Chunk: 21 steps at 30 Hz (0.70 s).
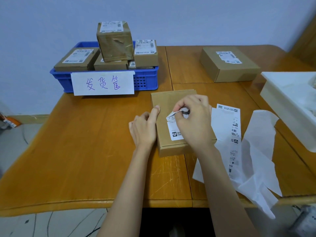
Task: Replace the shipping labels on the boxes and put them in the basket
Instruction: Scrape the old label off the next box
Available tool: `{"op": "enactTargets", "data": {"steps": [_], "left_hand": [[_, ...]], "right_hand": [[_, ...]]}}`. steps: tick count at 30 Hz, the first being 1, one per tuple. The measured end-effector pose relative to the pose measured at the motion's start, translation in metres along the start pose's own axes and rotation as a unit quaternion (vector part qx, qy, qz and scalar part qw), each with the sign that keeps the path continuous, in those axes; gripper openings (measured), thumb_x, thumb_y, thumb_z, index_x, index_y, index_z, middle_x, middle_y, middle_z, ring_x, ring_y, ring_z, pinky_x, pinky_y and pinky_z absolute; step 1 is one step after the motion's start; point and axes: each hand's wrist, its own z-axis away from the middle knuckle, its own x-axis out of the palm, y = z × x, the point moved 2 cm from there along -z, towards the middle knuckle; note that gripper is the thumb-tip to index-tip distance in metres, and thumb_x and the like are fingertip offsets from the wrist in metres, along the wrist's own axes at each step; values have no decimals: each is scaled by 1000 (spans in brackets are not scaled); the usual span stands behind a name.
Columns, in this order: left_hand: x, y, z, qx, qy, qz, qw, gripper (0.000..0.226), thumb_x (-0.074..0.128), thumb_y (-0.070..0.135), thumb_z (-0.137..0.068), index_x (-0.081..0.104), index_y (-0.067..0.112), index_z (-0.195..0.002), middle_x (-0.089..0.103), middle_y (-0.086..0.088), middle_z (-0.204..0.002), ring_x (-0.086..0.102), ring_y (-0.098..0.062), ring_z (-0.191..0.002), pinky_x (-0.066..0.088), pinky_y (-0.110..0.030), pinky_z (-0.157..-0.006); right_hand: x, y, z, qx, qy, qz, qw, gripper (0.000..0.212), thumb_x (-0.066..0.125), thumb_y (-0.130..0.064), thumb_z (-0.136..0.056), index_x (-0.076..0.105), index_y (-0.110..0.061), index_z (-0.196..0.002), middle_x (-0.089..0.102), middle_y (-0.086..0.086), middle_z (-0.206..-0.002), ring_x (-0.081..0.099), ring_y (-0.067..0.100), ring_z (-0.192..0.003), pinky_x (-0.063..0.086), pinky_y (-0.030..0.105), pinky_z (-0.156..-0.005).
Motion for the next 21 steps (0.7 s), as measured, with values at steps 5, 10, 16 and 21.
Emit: {"op": "enactTargets", "data": {"steps": [5, 10, 16, 21], "left_hand": [[1, 0, -1, -4, 5, 6, 1000, 70, 21, 82, -69, 55, 21, -59, 67, 1, -71, 60, -23, -84, 36, -47, -100], [-1, 2, 0, -5, 3, 10, 1000, 72, 21, 82, -67, 60, 22, -63, 67, 3, -73, 60, -22, -86, 36, -46, -101], [0, -1, 0, 2, 0, 0, 1000, 77, 19, 83, -69, 63, 20, -66, 69, 0, -75, 60, -23, -86, 38, -48, -99], [1, -4, -2, 3, 5, -3, 1000, 85, 16, 84, -69, 69, 18, -74, 69, 2, -78, 60, -21, -88, 37, -45, -100]], "right_hand": [[-4, -2, 1, 38, 6, -62, 997, 18, 59, 2, -78, 64, -14, -71, 57, -17, -78, 43, 5, -103, 34, 13, -87], [-12, 0, 2, 88, 49, -119, 988, 17, 62, 4, -78, 68, -8, -68, 54, -25, -78, 51, 2, -112, 32, 0, -79], [-15, 3, 3, 121, 58, -196, 971, 22, 60, -4, -79, 72, -21, -71, 65, -16, -95, 53, 8, -118, 36, 4, -82], [-17, -10, 11, 41, 72, -181, 980, 41, 66, -9, -77, 64, -33, -111, 50, -14, -112, 52, 12, -109, 46, 24, -91]]}}
